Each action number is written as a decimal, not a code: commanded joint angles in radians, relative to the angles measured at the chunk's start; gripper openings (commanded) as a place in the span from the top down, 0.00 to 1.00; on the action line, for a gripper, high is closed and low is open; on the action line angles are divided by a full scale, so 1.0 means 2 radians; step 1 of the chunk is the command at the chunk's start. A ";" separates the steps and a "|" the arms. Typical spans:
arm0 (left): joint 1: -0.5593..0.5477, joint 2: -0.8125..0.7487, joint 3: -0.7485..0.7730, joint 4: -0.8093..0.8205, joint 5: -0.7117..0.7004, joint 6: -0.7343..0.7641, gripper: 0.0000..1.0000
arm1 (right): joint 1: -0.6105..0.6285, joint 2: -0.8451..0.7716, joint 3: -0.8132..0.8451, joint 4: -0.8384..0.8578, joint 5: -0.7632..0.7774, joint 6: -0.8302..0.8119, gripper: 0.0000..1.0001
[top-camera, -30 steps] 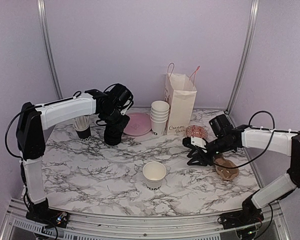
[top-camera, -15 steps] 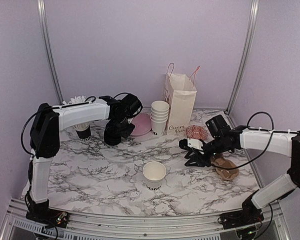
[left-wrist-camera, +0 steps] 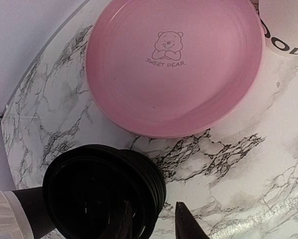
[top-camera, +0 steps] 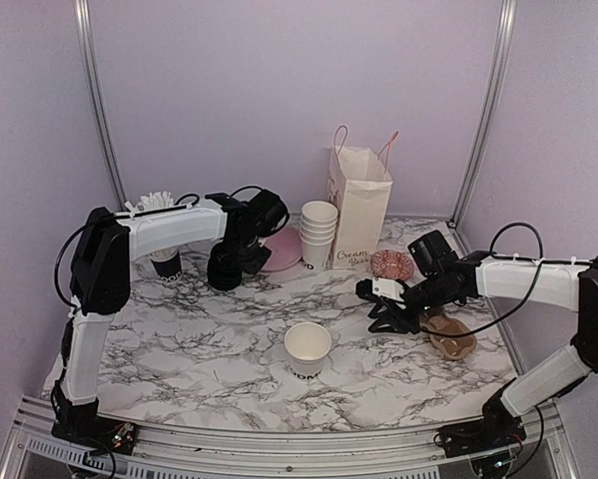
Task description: Pack the takeout coffee
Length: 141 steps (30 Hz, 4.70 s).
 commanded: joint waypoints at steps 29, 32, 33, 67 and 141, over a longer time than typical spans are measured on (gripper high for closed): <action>0.001 -0.020 0.023 -0.035 -0.028 -0.004 0.93 | 0.008 0.019 0.002 -0.006 0.007 -0.010 0.70; 0.001 -0.039 0.015 -0.038 -0.026 -0.005 0.93 | 0.009 0.023 0.003 -0.007 0.006 -0.010 0.70; 0.001 -0.045 0.013 -0.039 -0.024 -0.005 0.93 | 0.010 0.024 0.003 -0.007 0.006 -0.010 0.70; 0.001 -0.417 -0.241 0.510 0.547 -0.282 0.92 | -0.027 0.075 0.272 0.408 -0.307 0.679 0.01; -0.012 -0.436 -0.333 0.212 0.230 -0.121 0.46 | 0.081 0.045 0.305 -0.135 -0.105 0.047 0.39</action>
